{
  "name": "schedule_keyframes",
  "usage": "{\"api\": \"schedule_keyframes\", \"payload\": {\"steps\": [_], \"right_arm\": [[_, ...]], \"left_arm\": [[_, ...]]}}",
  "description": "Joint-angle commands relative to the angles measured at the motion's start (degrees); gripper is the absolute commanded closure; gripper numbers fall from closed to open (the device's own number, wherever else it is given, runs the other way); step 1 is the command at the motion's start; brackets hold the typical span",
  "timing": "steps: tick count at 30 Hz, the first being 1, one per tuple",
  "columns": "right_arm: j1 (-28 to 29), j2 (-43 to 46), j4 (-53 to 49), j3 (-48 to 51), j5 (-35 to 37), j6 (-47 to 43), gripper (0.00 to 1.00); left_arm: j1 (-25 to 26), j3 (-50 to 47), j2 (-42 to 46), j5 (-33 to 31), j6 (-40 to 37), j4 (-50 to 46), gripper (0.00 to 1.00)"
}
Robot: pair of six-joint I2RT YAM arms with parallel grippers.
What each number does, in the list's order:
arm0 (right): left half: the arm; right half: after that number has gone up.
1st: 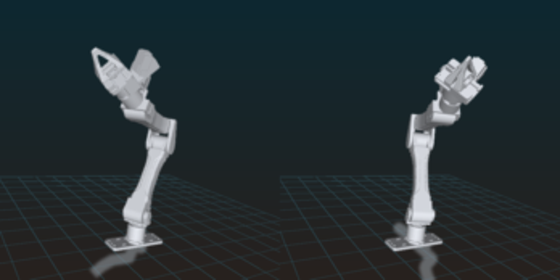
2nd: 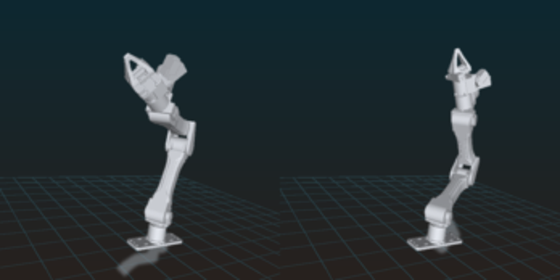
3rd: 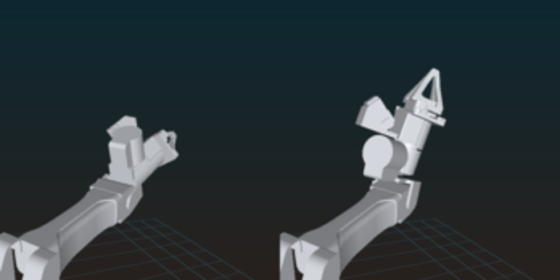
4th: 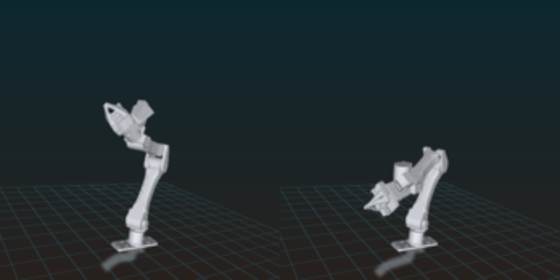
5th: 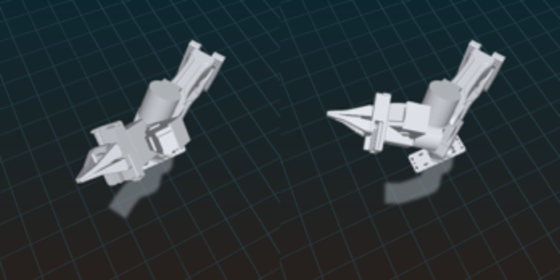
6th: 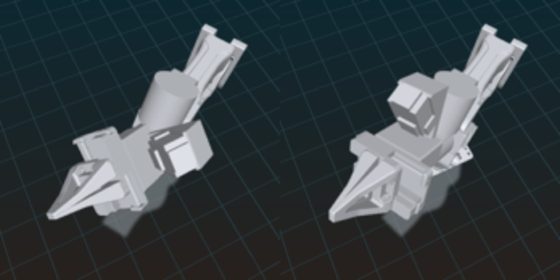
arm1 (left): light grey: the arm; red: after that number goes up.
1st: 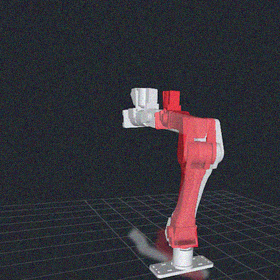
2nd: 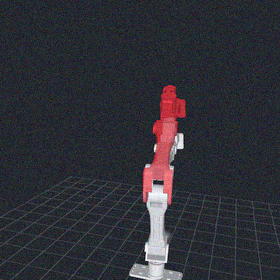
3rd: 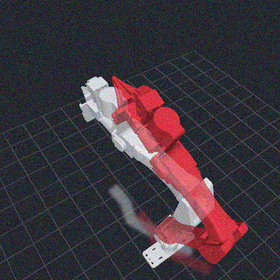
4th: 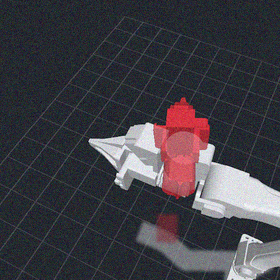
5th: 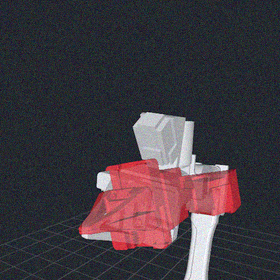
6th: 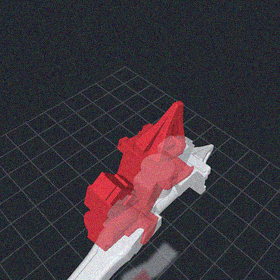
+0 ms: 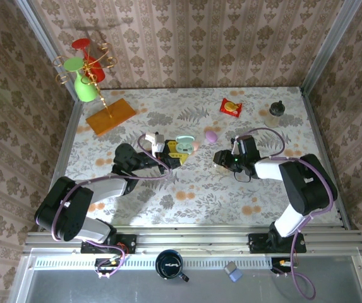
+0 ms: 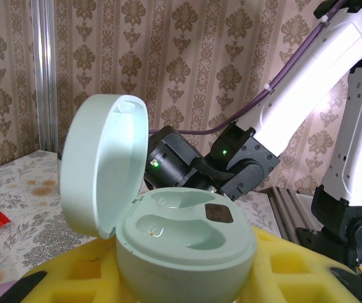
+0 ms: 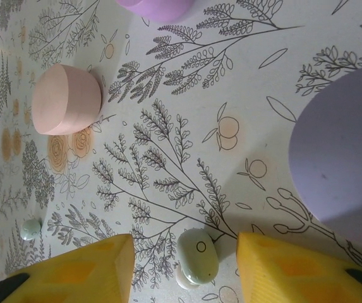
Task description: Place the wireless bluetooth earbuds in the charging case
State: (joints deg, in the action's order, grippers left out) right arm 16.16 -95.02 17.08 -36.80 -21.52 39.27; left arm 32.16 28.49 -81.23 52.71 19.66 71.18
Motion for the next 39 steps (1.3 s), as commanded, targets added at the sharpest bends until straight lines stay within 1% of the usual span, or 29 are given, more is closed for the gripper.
{"api": "schedule_keyframes", "payload": {"steps": [1, 11, 18, 33, 39], "right_arm": [[0.27, -2.09, 1.77, -1.60, -1.83, 0.55, 0.54], [0.36, -2.40, 0.97, -2.40, -3.75, 0.64, 0.60], [0.58, -2.04, 0.45, -1.79, -3.97, 0.59, 0.68], [1.50, -3.37, -2.20, -2.41, -4.53, -0.03, 0.70], [2.00, -3.45, -4.17, -2.93, -4.79, -1.32, 0.72]], "left_arm": [[-0.35, -0.37, 1.52, 1.44, -0.86, 2.11, 0.66], [-0.40, -0.80, 1.82, 1.39, -0.83, 2.16, 0.66], [-0.35, -0.98, 1.95, 1.25, -1.12, 2.22, 0.67], [-0.41, -1.58, 2.48, 1.07, -1.43, 2.15, 0.66], [-0.43, -1.66, 2.72, 1.00, -1.47, 2.14, 0.66]]}}
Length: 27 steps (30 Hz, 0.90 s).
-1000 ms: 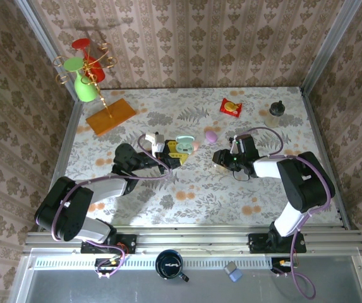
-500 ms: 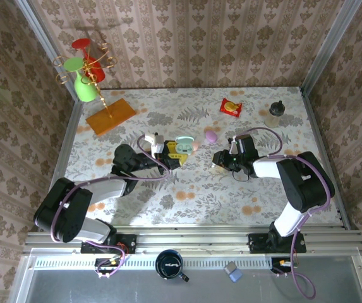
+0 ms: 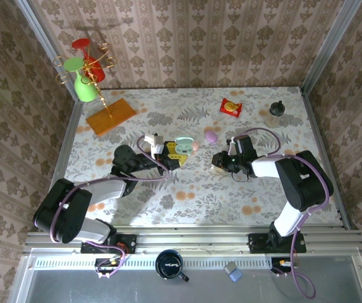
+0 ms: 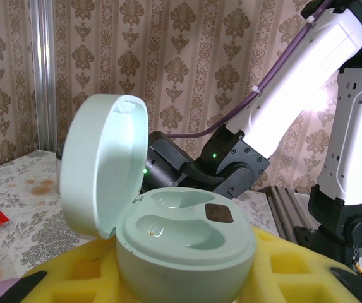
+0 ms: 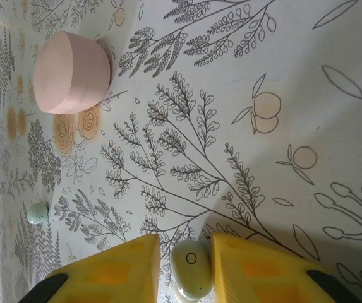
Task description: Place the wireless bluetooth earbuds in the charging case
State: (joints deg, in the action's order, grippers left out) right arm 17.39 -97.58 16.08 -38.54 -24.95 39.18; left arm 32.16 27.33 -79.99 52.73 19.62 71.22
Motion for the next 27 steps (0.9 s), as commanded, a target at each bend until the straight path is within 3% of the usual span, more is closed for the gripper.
{"api": "schedule_keyframes", "payload": {"steps": [1, 9, 18, 23, 27], "right_arm": [[0.80, -0.60, -3.66, -1.14, -1.34, -1.81, 0.73], [1.68, -0.16, -9.34, -2.53, 0.22, -6.29, 0.76], [2.65, 0.82, -11.53, -3.58, 3.93, -4.95, 0.81], [2.68, 5.52, -13.55, -3.25, 8.16, -2.80, 0.81], [2.74, 10.55, -17.90, -2.94, 16.03, 0.19, 0.81]], "left_arm": [[-0.43, -0.53, 1.48, 0.98, -1.54, 2.10, 0.66], [-0.43, -0.29, 1.41, 0.98, -1.63, 2.09, 0.66], [-0.52, -0.96, 1.20, -0.11, -3.19, 1.95, 0.66], [-0.61, -1.66, 0.32, -3.68, -6.34, 1.23, 0.66], [-0.52, -2.42, -0.33, -10.14, -10.79, -1.31, 0.67]]}}
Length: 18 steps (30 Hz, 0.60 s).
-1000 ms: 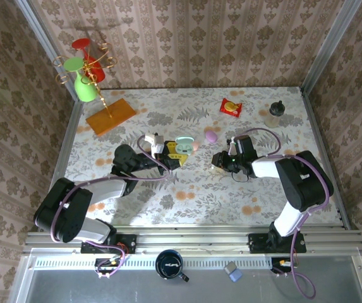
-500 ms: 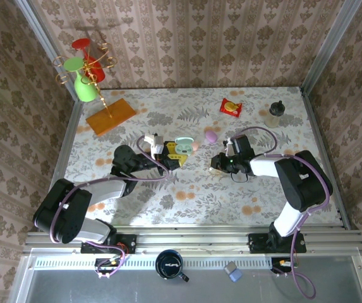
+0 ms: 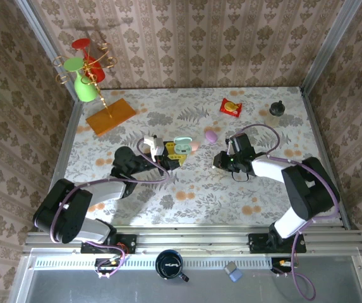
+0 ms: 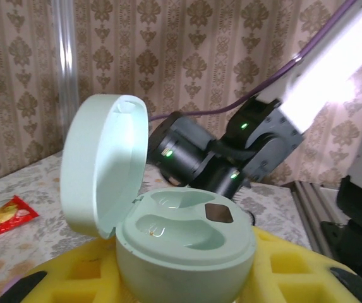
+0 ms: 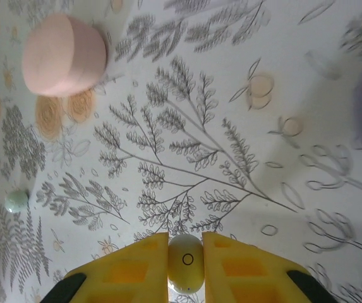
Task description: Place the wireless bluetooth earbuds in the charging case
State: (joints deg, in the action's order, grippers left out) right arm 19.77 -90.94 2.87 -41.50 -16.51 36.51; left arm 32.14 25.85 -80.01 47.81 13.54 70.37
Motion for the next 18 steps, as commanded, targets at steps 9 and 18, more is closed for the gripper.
{"api": "schedule_keyframes", "payload": {"steps": [9, 18], "right_arm": [[1.61, 13.54, -15.79, -2.15, 17.89, 6.15, 0.80], [5.23, 16.97, -19.70, -6.22, 18.65, 3.90, 0.80]], "left_arm": [[0.25, -1.79, -4.83, -21.23, -13.08, -1.75, 0.67], [3.18, 0.08, -13.22, -29.03, -16.95, 1.54, 0.67]]}}
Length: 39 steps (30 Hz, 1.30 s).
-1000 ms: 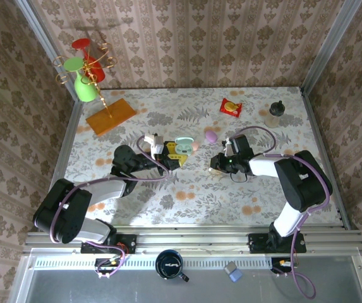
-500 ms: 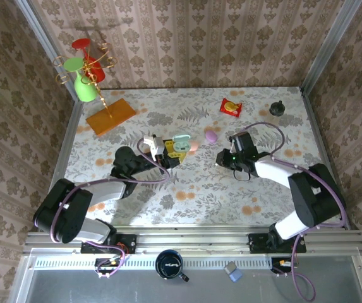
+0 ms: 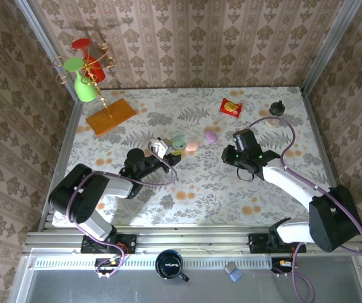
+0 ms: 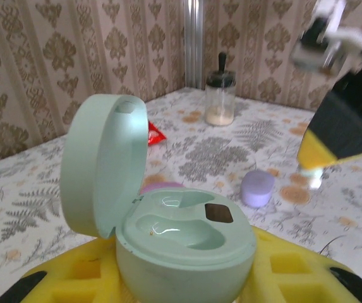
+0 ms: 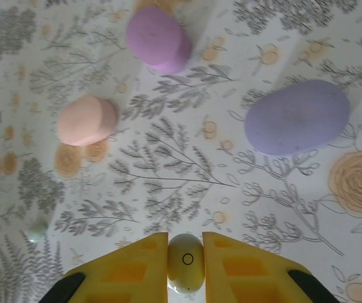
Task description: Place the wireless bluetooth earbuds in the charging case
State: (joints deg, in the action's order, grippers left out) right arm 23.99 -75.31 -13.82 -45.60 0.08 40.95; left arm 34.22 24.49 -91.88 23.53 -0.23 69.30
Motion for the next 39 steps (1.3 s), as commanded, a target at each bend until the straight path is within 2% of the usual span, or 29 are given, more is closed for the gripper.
{"api": "schedule_keyframes", "payload": {"steps": [1, 5, 19, 24, 39], "right_arm": [[1.50, 1.50, -3.29, -2.78, 1.97, -0.81, 0.80], [3.94, 1.77, -2.49, -5.21, 0.15, -1.38, 0.80], [12.25, -4.02, -0.76, -15.14, -6.46, -4.30, 0.81], [13.17, -6.90, 0.59, -16.60, -8.38, -5.43, 0.81], [13.54, -10.19, 4.91, -17.22, -10.88, -5.60, 0.81]], "left_arm": [[1.74, 1.43, -1.98, -6.58, -4.04, 2.86, 0.68], [3.26, 1.78, -3.45, -8.78, -5.49, 2.94, 0.67], [5.84, 2.78, -5.78, -4.41, -6.42, 3.83, 0.67], [5.89, 2.22, -4.13, -1.65, -6.77, 3.66, 0.67], [6.20, 1.50, -2.50, 0.58, -6.85, 3.31, 0.68]]}}
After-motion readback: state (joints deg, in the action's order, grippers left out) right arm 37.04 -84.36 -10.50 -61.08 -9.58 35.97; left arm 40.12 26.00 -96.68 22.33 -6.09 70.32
